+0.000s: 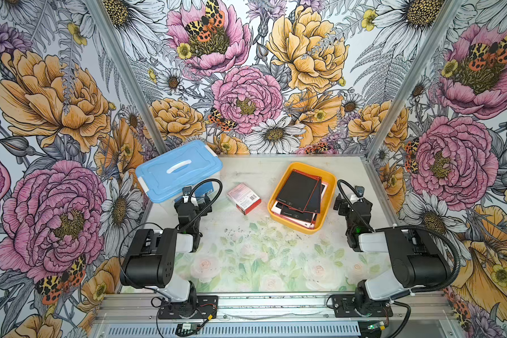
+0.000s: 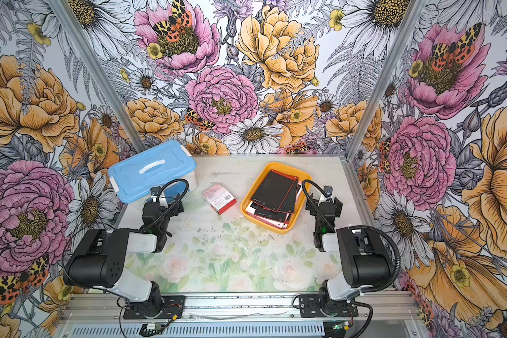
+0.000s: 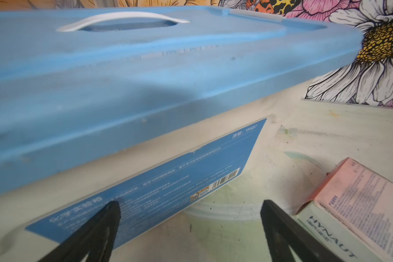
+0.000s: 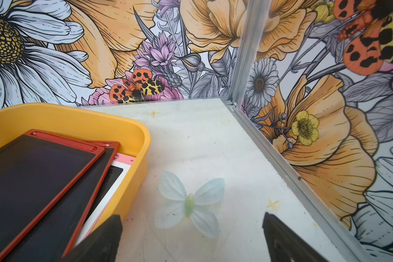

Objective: Take out the writing tablet from the storage box
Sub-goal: Adjust the storage box at the center of the board.

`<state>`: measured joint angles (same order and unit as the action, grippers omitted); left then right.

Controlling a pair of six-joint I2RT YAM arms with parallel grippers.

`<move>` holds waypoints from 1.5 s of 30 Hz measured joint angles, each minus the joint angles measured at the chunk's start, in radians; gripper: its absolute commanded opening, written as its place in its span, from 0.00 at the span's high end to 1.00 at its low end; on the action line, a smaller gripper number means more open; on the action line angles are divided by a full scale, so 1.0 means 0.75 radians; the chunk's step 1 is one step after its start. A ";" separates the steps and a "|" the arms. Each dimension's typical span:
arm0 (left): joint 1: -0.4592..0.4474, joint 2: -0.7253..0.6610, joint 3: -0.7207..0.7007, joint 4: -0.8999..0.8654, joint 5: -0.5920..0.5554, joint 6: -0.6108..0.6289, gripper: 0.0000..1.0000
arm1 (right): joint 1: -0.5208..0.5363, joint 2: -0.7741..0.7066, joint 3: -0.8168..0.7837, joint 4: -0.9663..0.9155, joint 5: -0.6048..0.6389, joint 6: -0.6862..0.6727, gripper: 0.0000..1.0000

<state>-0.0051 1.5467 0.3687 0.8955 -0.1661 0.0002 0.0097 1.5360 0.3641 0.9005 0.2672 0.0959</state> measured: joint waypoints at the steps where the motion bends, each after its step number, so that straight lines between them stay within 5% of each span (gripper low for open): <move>1: -0.001 0.000 0.000 0.000 0.000 0.000 0.01 | 0.000 0.000 0.000 0.000 0.000 0.000 0.01; 33: 0.000 -0.001 0.003 -0.008 -0.001 -0.001 0.01 | 0.001 0.000 0.000 0.001 0.001 -0.001 0.00; 36: -0.025 -0.078 0.091 -0.249 -0.058 0.000 0.01 | 0.037 -0.073 -0.010 -0.052 0.028 -0.016 0.00; 40: -0.120 -0.229 0.452 -0.819 -0.107 -0.037 0.01 | 0.114 -0.421 -0.022 -0.250 0.106 0.014 0.01; 45: -0.376 -0.400 0.693 -1.051 -0.149 -0.124 0.01 | 0.123 -0.796 0.140 -0.649 0.125 0.232 0.00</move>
<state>-0.2874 1.2465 0.8883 0.1074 -0.2779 -0.0929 0.1020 0.9394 0.4694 0.4137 0.3611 0.2699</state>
